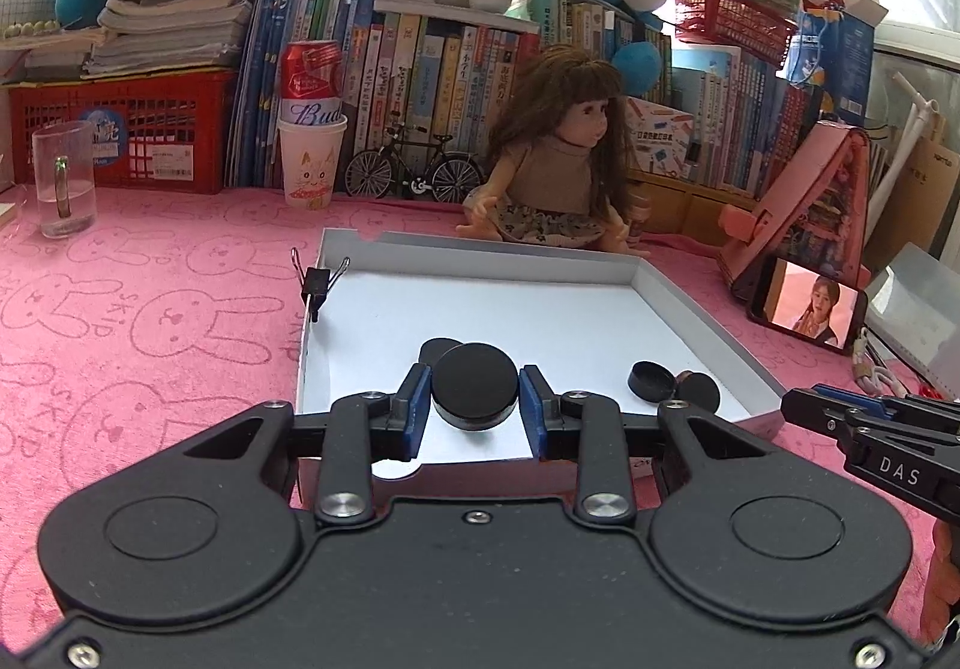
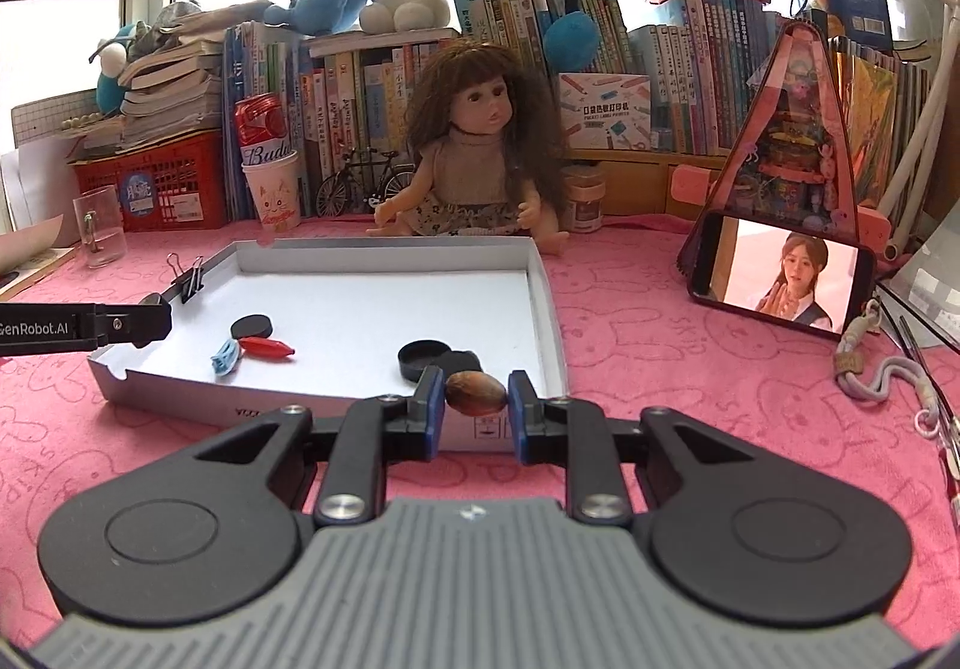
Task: Organize rigid objects
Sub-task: 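Carry the puck in the left gripper while the right gripper carries the nut over the tray, then open the left gripper dropping the puck while the right gripper releases the nut into the tray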
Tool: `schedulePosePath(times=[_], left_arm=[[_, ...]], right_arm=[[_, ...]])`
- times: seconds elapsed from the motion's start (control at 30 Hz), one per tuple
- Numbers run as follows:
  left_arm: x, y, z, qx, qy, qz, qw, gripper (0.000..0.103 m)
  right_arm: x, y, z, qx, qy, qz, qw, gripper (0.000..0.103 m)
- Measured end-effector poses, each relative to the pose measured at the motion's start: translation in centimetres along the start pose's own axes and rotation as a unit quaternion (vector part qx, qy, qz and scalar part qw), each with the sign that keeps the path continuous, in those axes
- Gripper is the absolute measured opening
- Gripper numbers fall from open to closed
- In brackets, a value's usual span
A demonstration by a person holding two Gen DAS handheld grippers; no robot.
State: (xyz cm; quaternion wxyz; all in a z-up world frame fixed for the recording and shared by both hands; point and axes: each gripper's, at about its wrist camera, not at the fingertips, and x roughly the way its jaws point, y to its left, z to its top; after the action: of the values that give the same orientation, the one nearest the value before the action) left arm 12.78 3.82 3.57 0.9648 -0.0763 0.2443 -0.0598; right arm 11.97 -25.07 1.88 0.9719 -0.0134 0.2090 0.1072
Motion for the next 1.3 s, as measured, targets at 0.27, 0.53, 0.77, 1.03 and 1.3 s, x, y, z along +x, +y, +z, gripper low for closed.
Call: schedulePosePath(times=[0.27,0.53,0.77,1.03,1.3], left_arm=[[1.8,0.3,-0.2,-0.003,0.012,0.012,0.9999,0.030],[3.0,0.6,-0.2,-0.006,0.019,0.020,0.9996,0.030],[3.8,0.8,-0.3,-0.011,0.025,0.025,0.9993,0.030],[4.4,0.6,-0.5,-0.011,0.028,0.031,0.9991,0.031],[3.7,0.4,-0.3,-0.010,0.018,0.028,0.9994,0.053]], right_arm=[[1.7,-0.1,0.4,-0.003,0.004,-0.010,1.000,0.027],[3.7,-0.3,0.4,0.007,0.024,-0.017,1.000,0.027],[4.7,0.0,0.4,0.001,0.030,-0.022,0.999,0.027],[5.5,0.1,0.6,0.003,0.039,-0.023,0.999,0.031],[5.1,-0.1,0.6,0.013,0.033,-0.017,0.999,0.055]])
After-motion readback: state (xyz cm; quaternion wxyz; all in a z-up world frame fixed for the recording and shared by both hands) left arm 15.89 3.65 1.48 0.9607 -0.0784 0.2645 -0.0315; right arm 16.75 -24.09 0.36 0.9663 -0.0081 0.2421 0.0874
